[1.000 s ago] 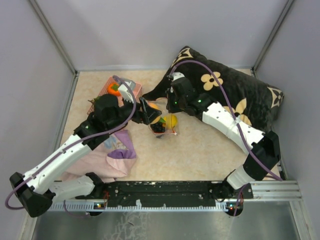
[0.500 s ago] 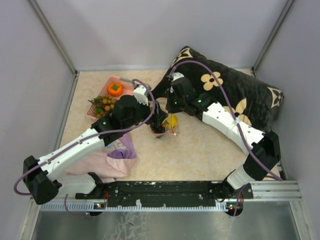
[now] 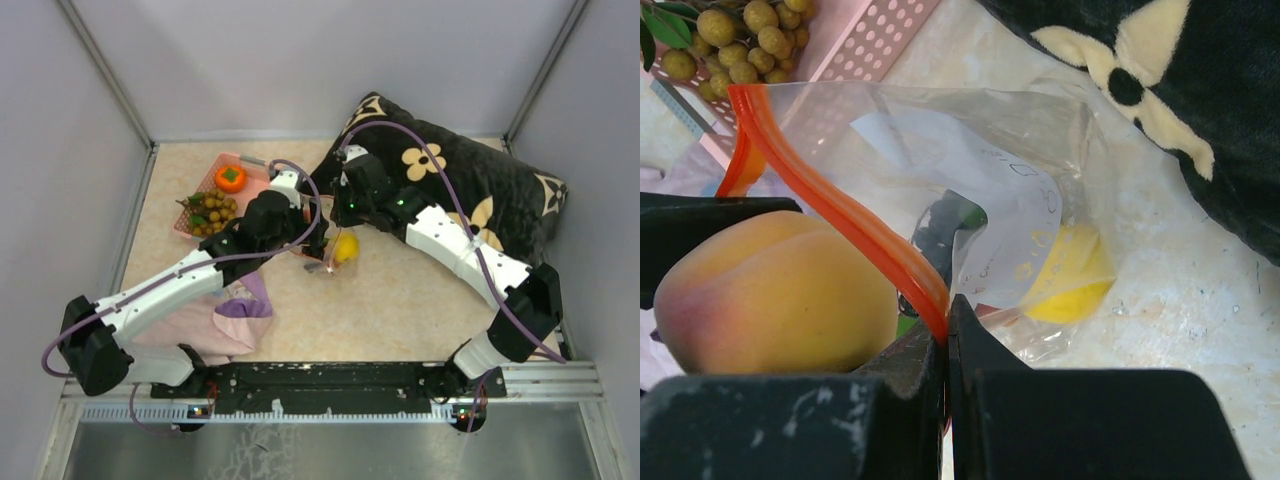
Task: Place the food in the zip-top bag and seal the zipper
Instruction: Place the fake fruit in the zipper food storage bag.
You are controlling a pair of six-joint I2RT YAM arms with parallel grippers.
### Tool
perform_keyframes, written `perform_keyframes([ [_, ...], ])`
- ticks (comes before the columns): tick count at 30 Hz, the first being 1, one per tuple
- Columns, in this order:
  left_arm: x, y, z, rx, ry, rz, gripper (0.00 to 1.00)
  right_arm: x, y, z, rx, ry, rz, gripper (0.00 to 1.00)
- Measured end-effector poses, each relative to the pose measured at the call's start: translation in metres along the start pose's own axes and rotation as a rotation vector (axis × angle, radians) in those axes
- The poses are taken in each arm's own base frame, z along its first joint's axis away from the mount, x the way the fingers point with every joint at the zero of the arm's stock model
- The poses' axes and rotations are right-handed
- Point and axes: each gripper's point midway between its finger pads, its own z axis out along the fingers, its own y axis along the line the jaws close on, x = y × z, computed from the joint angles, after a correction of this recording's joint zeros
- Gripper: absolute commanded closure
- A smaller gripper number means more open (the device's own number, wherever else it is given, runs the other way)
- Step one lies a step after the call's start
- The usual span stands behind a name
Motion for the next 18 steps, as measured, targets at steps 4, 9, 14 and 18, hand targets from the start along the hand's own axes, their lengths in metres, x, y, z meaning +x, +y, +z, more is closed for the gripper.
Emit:
perform_keyframes([
  [4,0.002,0.003,0.004,-0.027,0.001,-0.016,0.08,0.001,0.002,0.000,-0.010,0.004,0.006,1.00],
  [9,-0.003,0.002,0.005,-0.032,-0.006,-0.035,0.00,0.000,0.004,0.000,-0.018,0.002,0.014,1.00],
  [14,-0.008,0.001,0.004,-0.035,-0.015,-0.049,0.00,0.000,0.005,0.002,-0.022,-0.005,0.017,1.00],
  [18,-0.010,0.002,0.000,-0.037,-0.018,-0.058,0.00,0.001,0.004,0.002,-0.022,-0.003,0.023,1.00],
])
